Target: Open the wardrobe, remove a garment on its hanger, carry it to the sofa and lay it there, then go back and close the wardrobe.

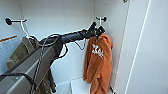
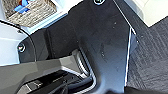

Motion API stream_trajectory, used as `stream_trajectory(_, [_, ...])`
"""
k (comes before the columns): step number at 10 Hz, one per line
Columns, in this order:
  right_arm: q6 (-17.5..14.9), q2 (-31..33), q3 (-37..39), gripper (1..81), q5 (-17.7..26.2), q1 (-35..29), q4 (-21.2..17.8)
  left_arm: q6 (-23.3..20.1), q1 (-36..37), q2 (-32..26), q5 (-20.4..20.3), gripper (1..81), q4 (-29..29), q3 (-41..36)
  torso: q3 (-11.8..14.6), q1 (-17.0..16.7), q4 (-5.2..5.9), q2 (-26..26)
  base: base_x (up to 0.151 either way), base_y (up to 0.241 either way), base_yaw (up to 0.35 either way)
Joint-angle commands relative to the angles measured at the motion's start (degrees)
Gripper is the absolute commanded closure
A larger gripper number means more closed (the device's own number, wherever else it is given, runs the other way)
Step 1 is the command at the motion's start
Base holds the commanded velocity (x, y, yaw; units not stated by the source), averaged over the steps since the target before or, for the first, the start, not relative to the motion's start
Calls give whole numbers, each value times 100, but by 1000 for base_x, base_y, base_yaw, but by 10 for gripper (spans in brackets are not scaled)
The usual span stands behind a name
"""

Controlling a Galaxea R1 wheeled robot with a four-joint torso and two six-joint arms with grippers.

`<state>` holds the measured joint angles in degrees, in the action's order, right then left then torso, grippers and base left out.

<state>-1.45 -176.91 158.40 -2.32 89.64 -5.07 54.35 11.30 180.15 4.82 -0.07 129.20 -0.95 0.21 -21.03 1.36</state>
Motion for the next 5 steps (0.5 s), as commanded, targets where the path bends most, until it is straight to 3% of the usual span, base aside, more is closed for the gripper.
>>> stream_trajectory(1, [4, -75, 5, 10, 328, -266, -55, -293, 1221, -93, -271, 811, 341, -219, 0, 0, 0, 0, 0, 0, 0])
stream_trajectory(5, [4, -57, 14, 10, 311, -257, -64, -293, 1378, -295, -438, 811, 333, -544, 0, 6, 0, -5, 0, 0, 0])
